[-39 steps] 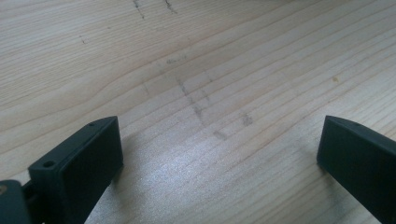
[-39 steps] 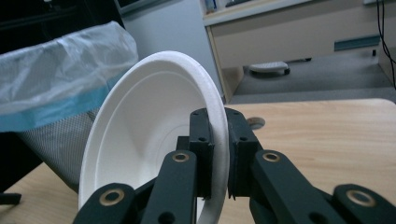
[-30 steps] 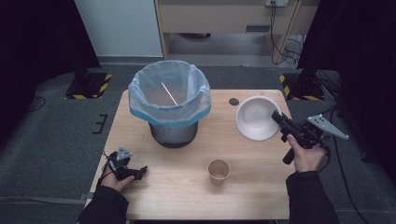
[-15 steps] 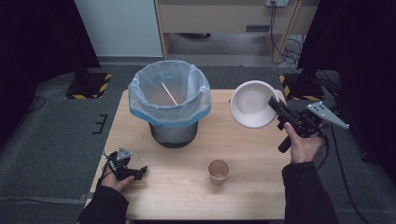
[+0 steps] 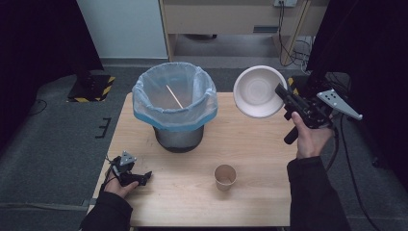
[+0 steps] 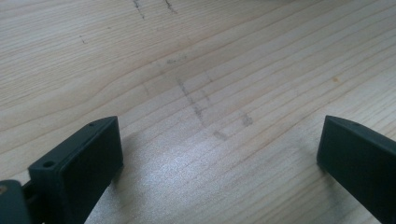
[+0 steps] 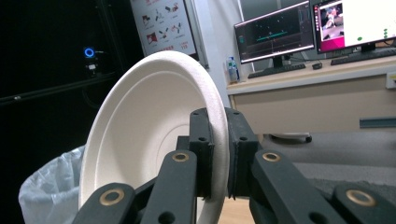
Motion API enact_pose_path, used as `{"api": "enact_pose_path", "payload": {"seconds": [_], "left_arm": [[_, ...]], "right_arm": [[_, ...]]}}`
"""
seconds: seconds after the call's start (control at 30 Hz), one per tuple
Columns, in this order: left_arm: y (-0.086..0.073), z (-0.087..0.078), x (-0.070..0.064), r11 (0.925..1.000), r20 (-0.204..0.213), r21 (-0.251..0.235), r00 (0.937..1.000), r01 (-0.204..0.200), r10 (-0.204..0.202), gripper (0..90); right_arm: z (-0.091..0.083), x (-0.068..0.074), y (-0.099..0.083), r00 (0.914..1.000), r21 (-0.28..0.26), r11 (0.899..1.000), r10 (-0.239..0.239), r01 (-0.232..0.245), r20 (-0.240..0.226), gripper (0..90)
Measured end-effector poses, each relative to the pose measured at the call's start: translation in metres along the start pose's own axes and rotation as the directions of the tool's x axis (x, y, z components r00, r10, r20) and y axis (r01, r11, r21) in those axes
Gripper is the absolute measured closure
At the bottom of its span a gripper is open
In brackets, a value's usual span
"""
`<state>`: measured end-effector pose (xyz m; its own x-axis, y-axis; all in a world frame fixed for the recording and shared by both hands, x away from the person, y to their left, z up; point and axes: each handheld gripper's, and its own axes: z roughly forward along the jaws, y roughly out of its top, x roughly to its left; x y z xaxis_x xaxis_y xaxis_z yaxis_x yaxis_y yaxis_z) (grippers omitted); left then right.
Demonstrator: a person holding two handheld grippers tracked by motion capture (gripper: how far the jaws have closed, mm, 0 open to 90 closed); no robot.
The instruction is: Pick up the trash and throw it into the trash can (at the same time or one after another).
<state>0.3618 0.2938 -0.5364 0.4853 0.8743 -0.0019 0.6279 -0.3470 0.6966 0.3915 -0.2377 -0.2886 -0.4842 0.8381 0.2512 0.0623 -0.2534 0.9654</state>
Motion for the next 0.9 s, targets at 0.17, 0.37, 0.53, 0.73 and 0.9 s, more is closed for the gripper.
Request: {"api": "enact_pose_path", "payload": {"seconds": [0.17,0.37,0.53,0.73,0.9], "left_arm": [[0.000,0.000,0.000,1.0000,0.000,-0.001,1.0000,0.001,-0.001,0.0],[0.000,0.000,0.000,1.0000,0.001,-0.001,1.0000,0.001,-0.001,0.0],[0.000,0.000,0.000,1.0000,0.001,-0.001,1.0000,0.001,-0.001,0.0],[0.000,0.000,0.000,1.0000,0.001,-0.001,1.0000,0.001,-0.001,0.0],[0.000,0.000,0.000,1.0000,0.001,-0.001,1.0000,0.001,-0.001,0.0]], "right_arm": [[0.010,0.009,0.011,0.9999,-0.019,1.000,-0.008,0.008,-0.015,83.4],[0.020,0.017,0.019,0.9993,-0.029,0.999,-0.020,0.019,-0.032,83.4],[0.029,0.023,0.021,0.9990,-0.037,0.999,-0.014,0.012,-0.043,83.4],[0.040,0.028,0.026,0.9986,-0.046,0.999,-0.009,0.007,-0.052,83.4],[0.049,0.034,0.031,0.9982,-0.054,0.999,-0.013,0.009,-0.059,83.4]]}}
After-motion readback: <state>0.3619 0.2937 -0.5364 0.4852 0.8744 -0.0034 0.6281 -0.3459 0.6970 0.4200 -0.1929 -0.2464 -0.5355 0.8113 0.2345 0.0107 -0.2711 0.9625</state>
